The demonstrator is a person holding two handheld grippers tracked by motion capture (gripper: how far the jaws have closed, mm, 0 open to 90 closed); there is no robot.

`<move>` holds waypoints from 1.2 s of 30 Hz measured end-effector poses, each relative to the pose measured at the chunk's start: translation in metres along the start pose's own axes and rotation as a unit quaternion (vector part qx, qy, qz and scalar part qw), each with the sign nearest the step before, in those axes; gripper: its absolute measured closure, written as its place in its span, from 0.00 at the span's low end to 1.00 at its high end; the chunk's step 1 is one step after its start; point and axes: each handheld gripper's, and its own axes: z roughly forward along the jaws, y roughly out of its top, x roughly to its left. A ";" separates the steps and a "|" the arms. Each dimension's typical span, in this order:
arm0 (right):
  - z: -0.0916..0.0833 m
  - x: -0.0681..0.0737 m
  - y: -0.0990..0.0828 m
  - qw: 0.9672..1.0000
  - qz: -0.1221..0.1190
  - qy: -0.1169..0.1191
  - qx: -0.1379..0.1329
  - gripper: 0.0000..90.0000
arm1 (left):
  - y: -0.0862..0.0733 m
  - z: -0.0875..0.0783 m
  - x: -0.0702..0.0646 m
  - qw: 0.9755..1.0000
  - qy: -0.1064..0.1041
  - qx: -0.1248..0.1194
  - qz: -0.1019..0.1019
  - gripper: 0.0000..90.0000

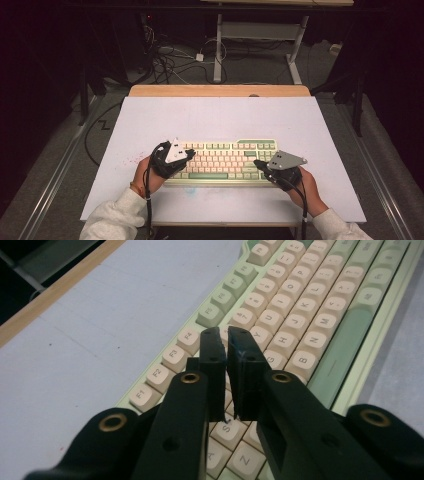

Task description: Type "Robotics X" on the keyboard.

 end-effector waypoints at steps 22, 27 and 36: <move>-0.003 -0.003 0.000 1.000 0.004 -0.001 0.000 1.00 | -0.028 -0.024 -0.002 1.000 0.013 -0.003 0.001 0.93; -0.002 -0.006 -0.001 1.000 0.007 -0.003 0.001 1.00 | -0.036 -0.027 -0.003 1.000 0.015 -0.004 -0.001 0.91; -0.002 -0.010 0.001 1.000 0.013 -0.006 -0.001 1.00 | -0.045 -0.033 -0.007 1.000 0.016 -0.013 0.005 0.85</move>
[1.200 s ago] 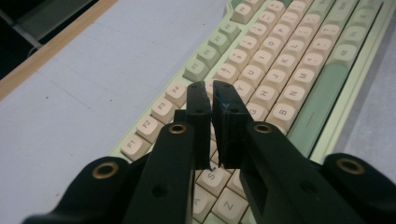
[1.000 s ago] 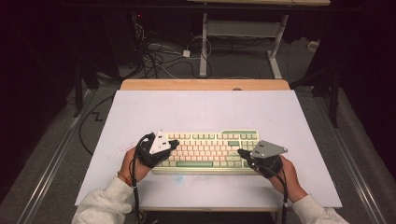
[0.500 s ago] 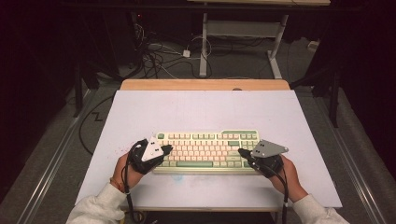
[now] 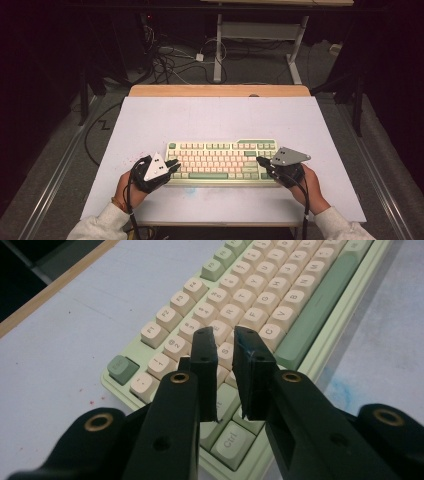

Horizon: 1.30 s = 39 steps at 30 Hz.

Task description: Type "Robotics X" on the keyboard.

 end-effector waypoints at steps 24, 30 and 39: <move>0.026 0.012 0.030 1.000 -0.019 0.022 0.002 1.00 | -0.032 -0.012 -0.008 0.998 0.028 0.023 -0.045 0.17; 0.044 0.017 0.038 0.999 -0.027 0.033 0.012 1.00 | -0.035 -0.016 -0.008 0.998 0.030 0.022 -0.050 0.17; 0.069 0.027 0.048 0.998 -0.028 0.049 0.029 1.00 | -0.038 -0.018 -0.009 0.998 0.028 0.027 -0.050 0.17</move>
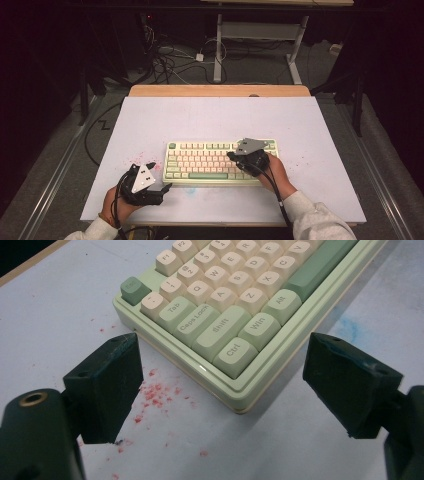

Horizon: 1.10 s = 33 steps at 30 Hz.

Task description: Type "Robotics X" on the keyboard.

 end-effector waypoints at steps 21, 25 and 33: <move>0.028 0.003 0.003 0.998 -0.014 -0.006 0.053 1.00 | -0.001 0.004 -0.003 1.000 -0.009 0.020 0.013 0.17; 0.027 0.003 0.003 0.998 -0.019 -0.003 0.051 1.00 | -0.001 0.005 -0.002 1.000 -0.010 0.022 0.013 0.17; 0.009 0.002 0.005 1.000 -0.003 -0.010 0.000 0.96 | -0.002 0.004 -0.001 1.000 -0.007 0.023 0.012 0.17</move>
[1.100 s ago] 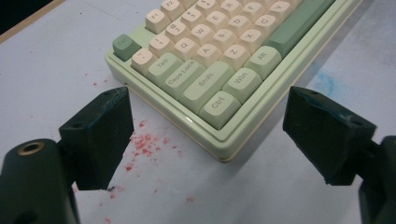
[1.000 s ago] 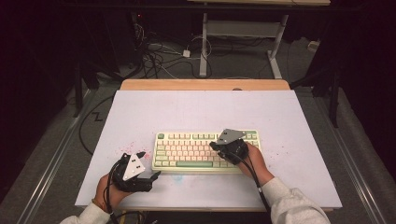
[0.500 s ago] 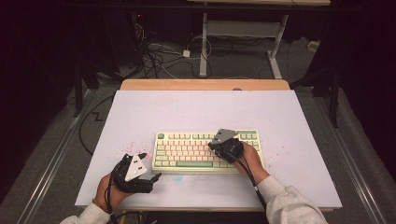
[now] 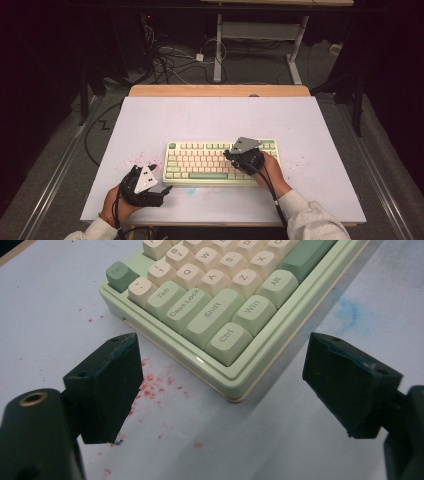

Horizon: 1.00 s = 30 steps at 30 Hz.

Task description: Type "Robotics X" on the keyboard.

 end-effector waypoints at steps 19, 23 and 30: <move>-0.038 -0.003 -0.004 0.996 0.018 -0.039 -0.081 0.34 | 0.001 0.001 -0.001 1.000 0.000 -0.001 0.006 0.18; -0.044 -0.002 -0.006 0.995 0.022 -0.047 -0.088 0.29 | 0.002 0.000 -0.001 1.000 0.001 -0.003 0.005 0.18; -0.055 0.001 -0.012 0.993 0.020 -0.059 -0.097 0.22 | 0.003 -0.003 -0.002 1.000 0.000 -0.017 0.005 0.17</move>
